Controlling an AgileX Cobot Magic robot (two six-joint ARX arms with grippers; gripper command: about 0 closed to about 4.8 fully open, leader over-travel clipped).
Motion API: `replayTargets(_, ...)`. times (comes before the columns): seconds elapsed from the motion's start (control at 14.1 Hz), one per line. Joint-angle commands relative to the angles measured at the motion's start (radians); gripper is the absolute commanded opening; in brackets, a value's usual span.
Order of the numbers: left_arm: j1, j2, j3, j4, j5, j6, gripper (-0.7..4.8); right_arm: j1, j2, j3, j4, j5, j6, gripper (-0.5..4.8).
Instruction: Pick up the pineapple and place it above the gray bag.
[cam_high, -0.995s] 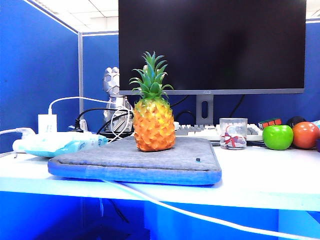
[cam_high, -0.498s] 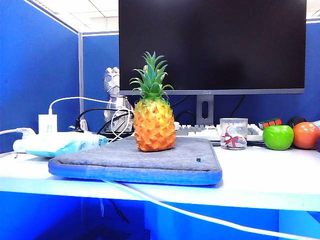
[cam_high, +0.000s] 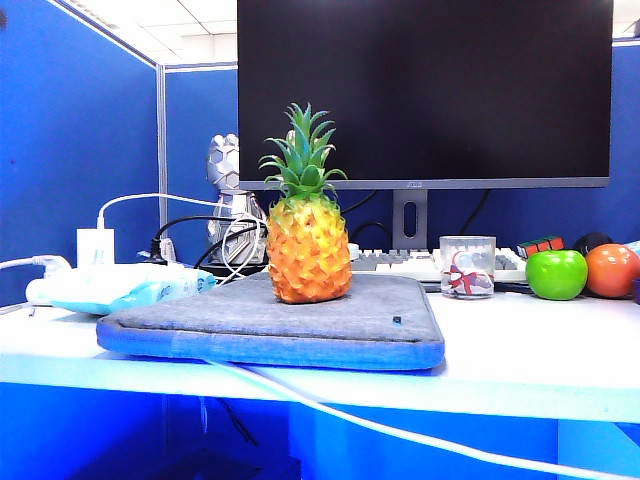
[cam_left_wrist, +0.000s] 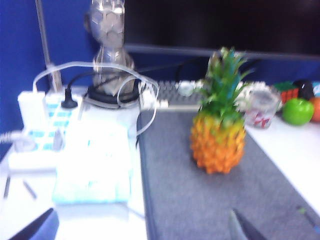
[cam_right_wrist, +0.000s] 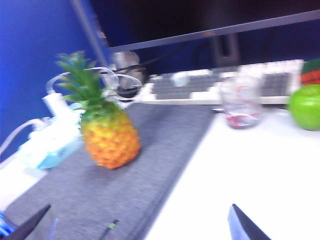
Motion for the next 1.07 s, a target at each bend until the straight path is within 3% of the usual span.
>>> replayTargets(0.07,0.001,0.000,-0.007,0.014,0.008,-0.002,4.79,0.042,-0.001,-0.039,0.096,0.018,0.043,4.79)
replayTargets(0.14,0.001,0.000,-0.007,0.012,0.007,-0.002,4.79,0.063,-0.001,-0.048,0.098,0.043,0.040,4.40)
replayTargets(0.36,0.001,0.000,-0.007,0.011,0.001,-0.003,4.79,0.096,-0.001,-0.072,0.107,0.147,0.029,4.38)
replayTargets(0.5,0.001,0.000,-0.006,0.011,0.000,-0.003,4.79,0.098,0.000,-0.080,0.113,0.154,0.029,4.23)
replayTargets(0.57,0.001,0.000,-0.006,0.011,0.000,-0.002,4.50,0.098,0.000,-0.080,0.114,0.154,0.029,3.06)
replayTargets(0.64,0.001,0.000,-0.006,0.008,0.001,-0.002,2.83,0.098,0.000,-0.080,0.113,0.148,0.014,1.76)
replayTargets(0.78,0.000,0.000,-0.007,-0.011,0.005,0.005,0.97,0.098,-0.001,-0.080,0.111,0.135,0.015,1.49)
replayTargets(0.85,0.001,0.000,-0.007,-0.021,0.017,0.035,0.80,0.098,-0.001,-0.080,0.111,0.127,0.014,1.43)
replayTargets(0.92,0.000,-0.001,-0.007,-0.020,0.035,0.064,0.79,0.098,-0.002,-0.080,0.111,0.126,0.010,0.85)
replayTargets(1.0,0.000,-0.002,-0.007,-0.015,0.047,0.080,0.55,0.099,-0.009,-0.080,0.113,0.121,-0.025,-0.05)
replayTargets(1.07,0.000,-0.002,-0.007,-0.013,0.048,0.088,0.33,0.102,-0.021,-0.080,0.113,0.130,-0.038,-0.05)
